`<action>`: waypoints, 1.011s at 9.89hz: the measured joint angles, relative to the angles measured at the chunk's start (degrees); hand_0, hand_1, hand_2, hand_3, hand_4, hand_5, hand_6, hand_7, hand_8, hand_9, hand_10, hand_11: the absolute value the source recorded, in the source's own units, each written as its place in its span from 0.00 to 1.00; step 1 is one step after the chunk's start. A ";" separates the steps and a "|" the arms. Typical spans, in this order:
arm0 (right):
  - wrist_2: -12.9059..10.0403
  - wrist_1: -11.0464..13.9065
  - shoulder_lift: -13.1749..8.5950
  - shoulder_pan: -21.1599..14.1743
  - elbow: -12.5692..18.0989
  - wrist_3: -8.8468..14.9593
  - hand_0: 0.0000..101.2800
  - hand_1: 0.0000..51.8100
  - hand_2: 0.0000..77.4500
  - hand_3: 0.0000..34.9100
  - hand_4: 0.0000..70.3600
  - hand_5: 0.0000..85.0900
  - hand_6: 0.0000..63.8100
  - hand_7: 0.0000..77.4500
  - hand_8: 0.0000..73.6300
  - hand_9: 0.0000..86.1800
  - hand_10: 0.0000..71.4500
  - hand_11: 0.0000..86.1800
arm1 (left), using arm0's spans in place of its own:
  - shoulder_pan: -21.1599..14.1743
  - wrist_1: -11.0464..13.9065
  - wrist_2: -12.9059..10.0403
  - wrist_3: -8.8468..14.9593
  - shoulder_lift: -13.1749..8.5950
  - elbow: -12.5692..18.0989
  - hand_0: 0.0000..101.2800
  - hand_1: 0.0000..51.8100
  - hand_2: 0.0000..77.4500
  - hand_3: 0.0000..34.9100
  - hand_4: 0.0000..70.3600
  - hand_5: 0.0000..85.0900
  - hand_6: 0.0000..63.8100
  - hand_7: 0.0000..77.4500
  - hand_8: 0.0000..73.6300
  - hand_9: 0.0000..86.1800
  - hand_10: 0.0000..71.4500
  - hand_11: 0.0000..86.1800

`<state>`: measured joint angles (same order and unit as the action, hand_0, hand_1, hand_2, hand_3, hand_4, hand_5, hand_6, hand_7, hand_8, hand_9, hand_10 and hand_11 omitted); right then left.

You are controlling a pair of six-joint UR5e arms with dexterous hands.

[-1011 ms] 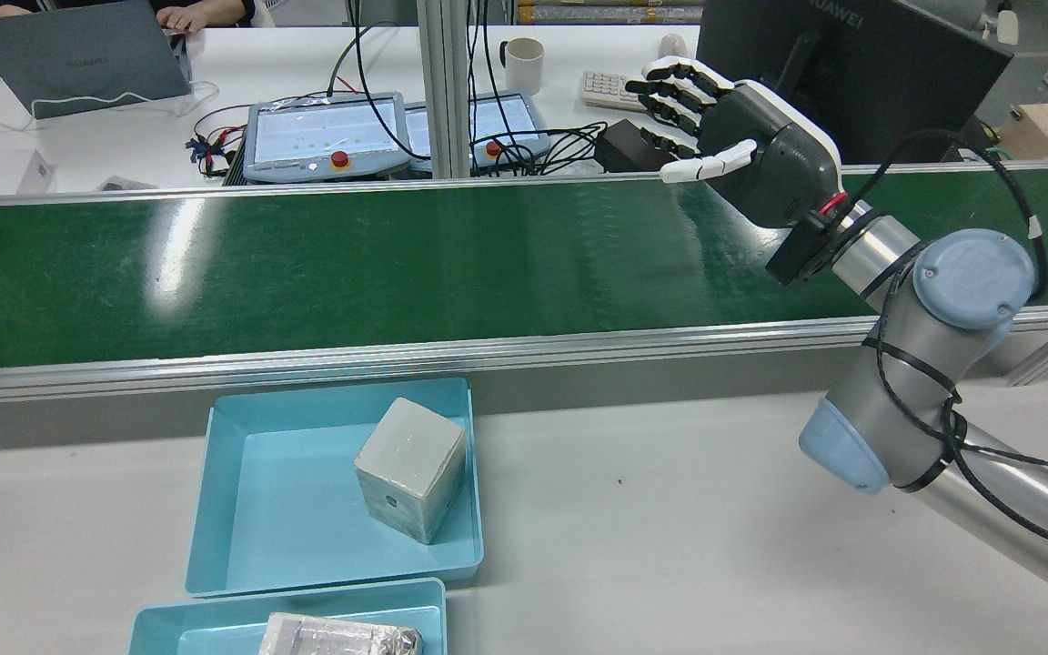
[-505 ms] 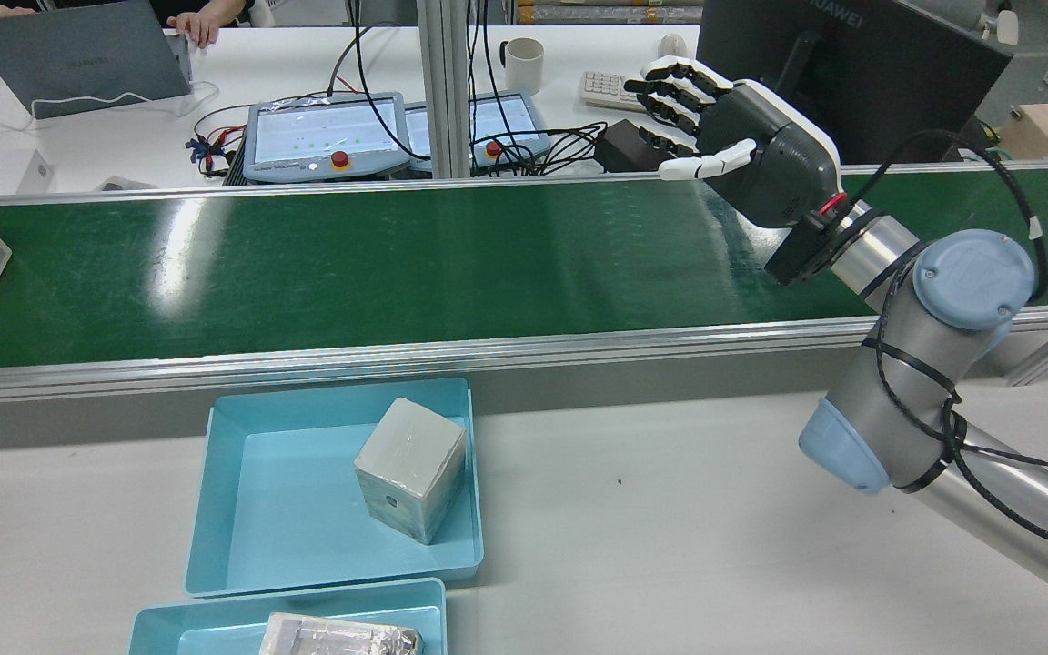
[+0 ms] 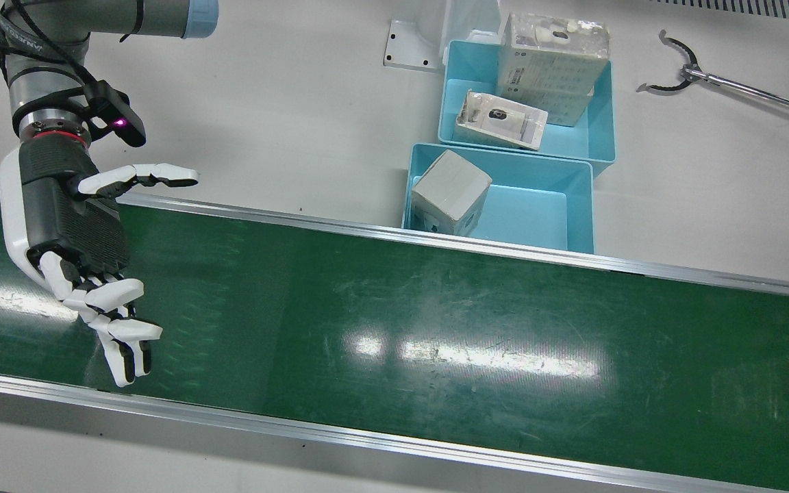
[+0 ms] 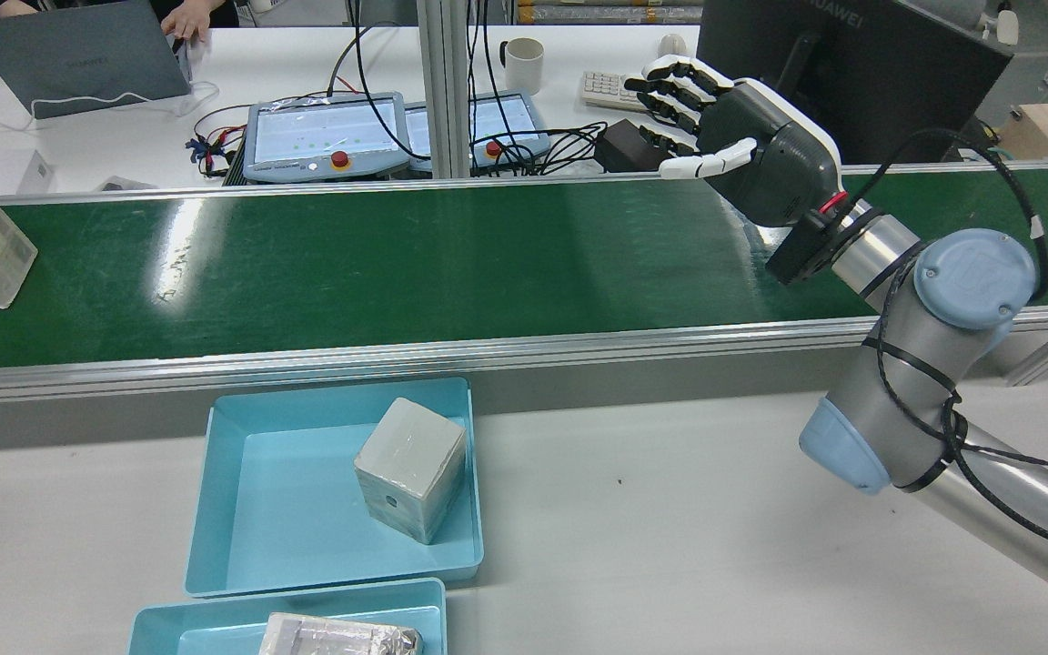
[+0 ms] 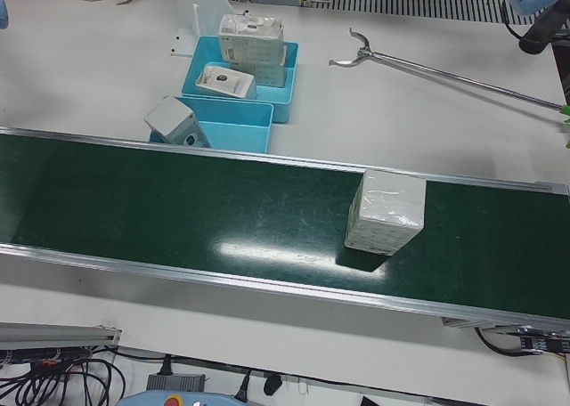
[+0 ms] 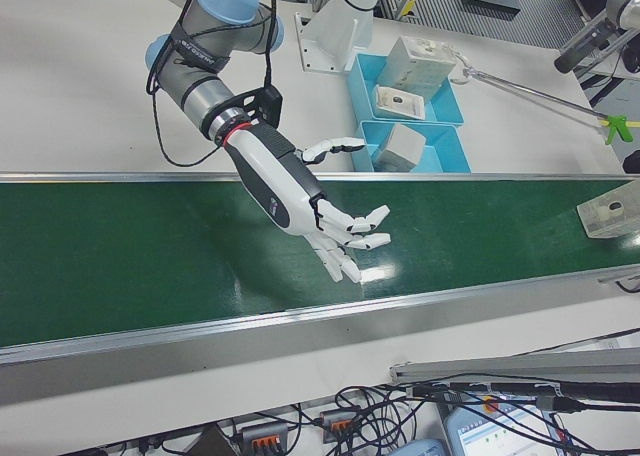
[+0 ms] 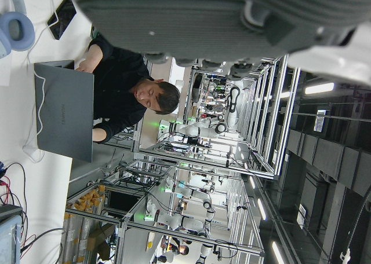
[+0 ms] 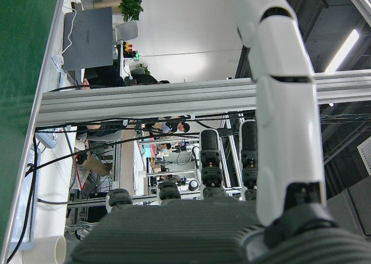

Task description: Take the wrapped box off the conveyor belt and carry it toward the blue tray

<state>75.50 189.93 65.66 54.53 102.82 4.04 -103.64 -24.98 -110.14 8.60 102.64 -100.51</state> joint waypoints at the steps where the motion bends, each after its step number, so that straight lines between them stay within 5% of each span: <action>1: 0.00 0.00 0.02 0.01 -0.01 0.00 0.50 0.33 0.23 0.57 0.15 0.45 0.03 0.33 0.00 0.08 0.01 0.04 | 0.00 0.00 0.00 0.00 0.00 0.00 0.00 0.00 0.01 0.00 0.00 0.01 0.01 0.00 0.00 0.00 0.00 0.00; 10: 0.00 0.05 0.17 -0.11 -0.18 -0.47 0.50 0.32 0.20 0.57 0.15 0.45 0.03 0.33 0.00 0.07 0.01 0.03 | 0.00 0.00 0.00 0.00 0.00 0.00 0.00 0.00 0.01 0.00 0.00 0.01 0.01 0.00 0.00 0.00 0.00 0.00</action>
<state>75.50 189.98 65.83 54.43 102.65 3.58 -103.64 -24.98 -110.14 8.60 102.64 -100.51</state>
